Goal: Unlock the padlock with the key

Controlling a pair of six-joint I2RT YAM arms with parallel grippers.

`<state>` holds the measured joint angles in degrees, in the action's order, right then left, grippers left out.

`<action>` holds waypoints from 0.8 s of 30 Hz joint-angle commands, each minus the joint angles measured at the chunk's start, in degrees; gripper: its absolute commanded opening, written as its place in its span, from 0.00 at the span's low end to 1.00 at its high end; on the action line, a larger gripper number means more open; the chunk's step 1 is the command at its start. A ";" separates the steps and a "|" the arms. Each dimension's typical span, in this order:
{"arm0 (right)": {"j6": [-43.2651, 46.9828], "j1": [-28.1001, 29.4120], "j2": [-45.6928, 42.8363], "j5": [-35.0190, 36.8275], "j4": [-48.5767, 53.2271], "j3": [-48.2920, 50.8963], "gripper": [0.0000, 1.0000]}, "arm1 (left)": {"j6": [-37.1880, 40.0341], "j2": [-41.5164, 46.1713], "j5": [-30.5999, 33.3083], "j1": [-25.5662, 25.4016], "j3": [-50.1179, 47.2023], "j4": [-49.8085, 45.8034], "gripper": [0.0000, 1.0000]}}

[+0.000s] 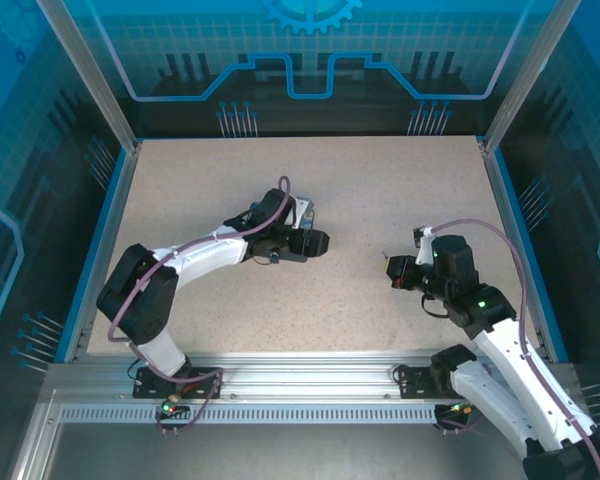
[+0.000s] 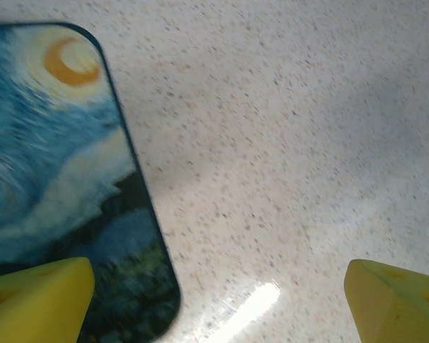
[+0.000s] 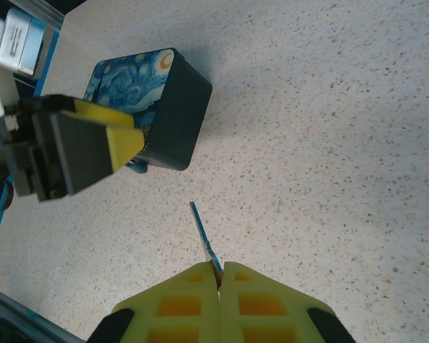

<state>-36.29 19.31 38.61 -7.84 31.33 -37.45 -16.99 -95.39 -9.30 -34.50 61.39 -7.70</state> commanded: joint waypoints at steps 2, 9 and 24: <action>1.18 -2.08 -0.91 -2.07 2.83 -1.09 0.00 | -2.04 2.75 -0.44 -3.53 -1.03 0.00 0.92; 1.16 -2.94 -1.94 -2.40 4.00 -1.96 0.00 | -2.17 3.00 0.71 -5.90 -0.96 -0.03 0.93; 0.60 -3.16 -2.84 -2.76 4.43 -1.31 0.00 | 2.43 -2.26 7.75 -0.55 6.49 -6.48 0.96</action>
<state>-35.92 17.06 36.40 -9.50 34.11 -37.67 -16.99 -95.00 -3.68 -35.53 65.41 -10.96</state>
